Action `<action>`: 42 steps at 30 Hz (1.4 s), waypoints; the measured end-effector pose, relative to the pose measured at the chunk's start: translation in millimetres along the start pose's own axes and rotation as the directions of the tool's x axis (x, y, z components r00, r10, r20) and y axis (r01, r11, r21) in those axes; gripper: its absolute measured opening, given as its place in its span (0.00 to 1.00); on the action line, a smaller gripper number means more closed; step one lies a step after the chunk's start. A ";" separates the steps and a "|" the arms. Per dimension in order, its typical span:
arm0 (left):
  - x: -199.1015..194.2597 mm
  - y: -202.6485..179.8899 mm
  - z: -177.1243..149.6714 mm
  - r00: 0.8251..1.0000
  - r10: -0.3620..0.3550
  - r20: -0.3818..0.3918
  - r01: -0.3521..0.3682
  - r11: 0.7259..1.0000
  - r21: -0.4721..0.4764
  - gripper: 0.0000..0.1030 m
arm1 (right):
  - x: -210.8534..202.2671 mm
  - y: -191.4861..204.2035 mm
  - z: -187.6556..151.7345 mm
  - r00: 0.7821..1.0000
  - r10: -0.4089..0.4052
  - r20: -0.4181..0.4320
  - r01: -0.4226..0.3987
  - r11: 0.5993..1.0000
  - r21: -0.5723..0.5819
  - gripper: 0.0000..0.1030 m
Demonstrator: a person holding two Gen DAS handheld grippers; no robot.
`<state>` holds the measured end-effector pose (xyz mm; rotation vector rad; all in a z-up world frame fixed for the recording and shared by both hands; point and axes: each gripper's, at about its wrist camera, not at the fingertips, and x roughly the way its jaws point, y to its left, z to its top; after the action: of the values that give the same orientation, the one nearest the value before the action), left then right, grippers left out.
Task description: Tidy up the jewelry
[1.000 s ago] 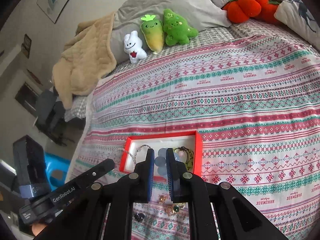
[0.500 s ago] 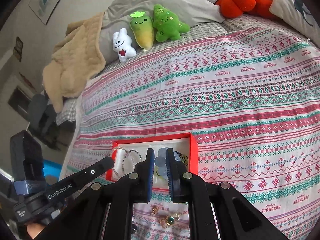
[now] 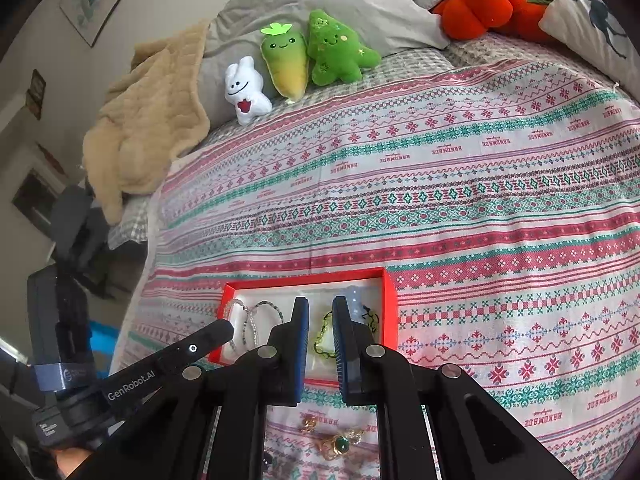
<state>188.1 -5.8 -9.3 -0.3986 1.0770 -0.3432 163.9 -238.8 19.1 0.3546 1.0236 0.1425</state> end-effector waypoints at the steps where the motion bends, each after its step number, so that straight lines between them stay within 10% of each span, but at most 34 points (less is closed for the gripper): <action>1: 0.4 1.0 0.1 1.000 0.005 -0.001 -0.005 1.000 -0.003 0.05 | 0.5 1.3 -0.4 1.000 0.002 0.000 -0.002 1.000 -0.003 0.12; 14: -2.7 7.9 -1.6 1.000 0.011 -0.014 -0.012 1.000 -0.023 0.09 | 3.0 3.7 -2.4 0.999 0.005 -0.034 -0.005 1.000 -0.013 0.13; 22: -19.2 14.3 -8.1 0.999 0.049 -0.003 -0.049 0.999 -0.016 0.12 | -8.3 6.6 -3.6 0.999 0.003 -0.047 -0.005 0.999 -0.040 0.44; 29: -32.8 30.4 -28.4 0.994 0.109 0.010 -0.109 0.994 -0.023 0.39 | -15.9 11.7 -10.7 0.997 0.004 -0.079 -0.010 0.997 -0.072 0.51; 42: -55.6 22.3 -83.5 0.990 0.133 -0.038 -0.129 0.988 0.087 0.55 | -19.7 23.1 -37.8 0.983 -0.049 -0.176 0.021 0.987 -0.157 0.59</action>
<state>90.7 26.9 -11.4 -0.2447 1.1218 -0.2800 122.5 -214.3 25.5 0.1843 1.1889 0.2236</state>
